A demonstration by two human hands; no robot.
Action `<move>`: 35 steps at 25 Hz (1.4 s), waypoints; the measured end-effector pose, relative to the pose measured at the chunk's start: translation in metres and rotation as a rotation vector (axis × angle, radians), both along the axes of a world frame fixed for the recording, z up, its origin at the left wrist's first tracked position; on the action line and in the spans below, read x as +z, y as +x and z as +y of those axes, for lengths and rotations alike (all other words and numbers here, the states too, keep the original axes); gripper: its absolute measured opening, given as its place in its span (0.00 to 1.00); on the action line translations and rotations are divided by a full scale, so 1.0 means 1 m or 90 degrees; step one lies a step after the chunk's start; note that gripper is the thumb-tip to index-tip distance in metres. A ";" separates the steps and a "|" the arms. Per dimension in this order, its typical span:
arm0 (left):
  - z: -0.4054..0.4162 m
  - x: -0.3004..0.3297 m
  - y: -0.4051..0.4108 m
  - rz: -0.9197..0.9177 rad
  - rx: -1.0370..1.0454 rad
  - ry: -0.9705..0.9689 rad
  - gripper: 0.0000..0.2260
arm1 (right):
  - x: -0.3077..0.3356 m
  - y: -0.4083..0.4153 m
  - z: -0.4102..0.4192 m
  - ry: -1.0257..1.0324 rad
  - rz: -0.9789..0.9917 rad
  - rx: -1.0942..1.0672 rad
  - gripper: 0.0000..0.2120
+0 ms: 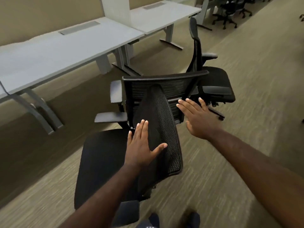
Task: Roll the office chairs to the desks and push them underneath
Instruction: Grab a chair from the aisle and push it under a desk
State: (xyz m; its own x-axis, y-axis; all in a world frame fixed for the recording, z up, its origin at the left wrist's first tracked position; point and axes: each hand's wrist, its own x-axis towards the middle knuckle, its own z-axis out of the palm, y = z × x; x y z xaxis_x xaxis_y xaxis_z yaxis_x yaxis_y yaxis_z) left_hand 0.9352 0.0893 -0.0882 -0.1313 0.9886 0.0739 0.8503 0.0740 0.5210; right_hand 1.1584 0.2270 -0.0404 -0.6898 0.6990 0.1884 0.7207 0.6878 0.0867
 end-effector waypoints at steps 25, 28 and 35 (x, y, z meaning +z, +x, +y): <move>0.057 0.000 0.107 -0.162 0.441 -0.238 0.41 | -0.051 -0.144 0.199 -0.142 -0.206 0.524 0.28; 0.051 0.007 0.095 -0.161 0.449 -0.237 0.39 | -0.048 -0.157 0.197 -0.145 -0.197 0.529 0.26; 0.041 0.011 0.085 -0.186 0.429 -0.212 0.34 | -0.047 -0.165 0.188 -0.128 -0.243 0.502 0.27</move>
State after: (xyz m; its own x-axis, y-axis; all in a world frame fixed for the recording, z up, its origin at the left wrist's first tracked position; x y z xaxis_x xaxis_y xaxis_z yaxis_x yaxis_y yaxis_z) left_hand 1.0200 0.1303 -0.0773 -0.6761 0.6538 -0.3398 0.3997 0.7129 0.5762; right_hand 0.9930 0.4153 -0.0870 -0.9738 -0.0098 -0.2271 -0.0212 0.9986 0.0481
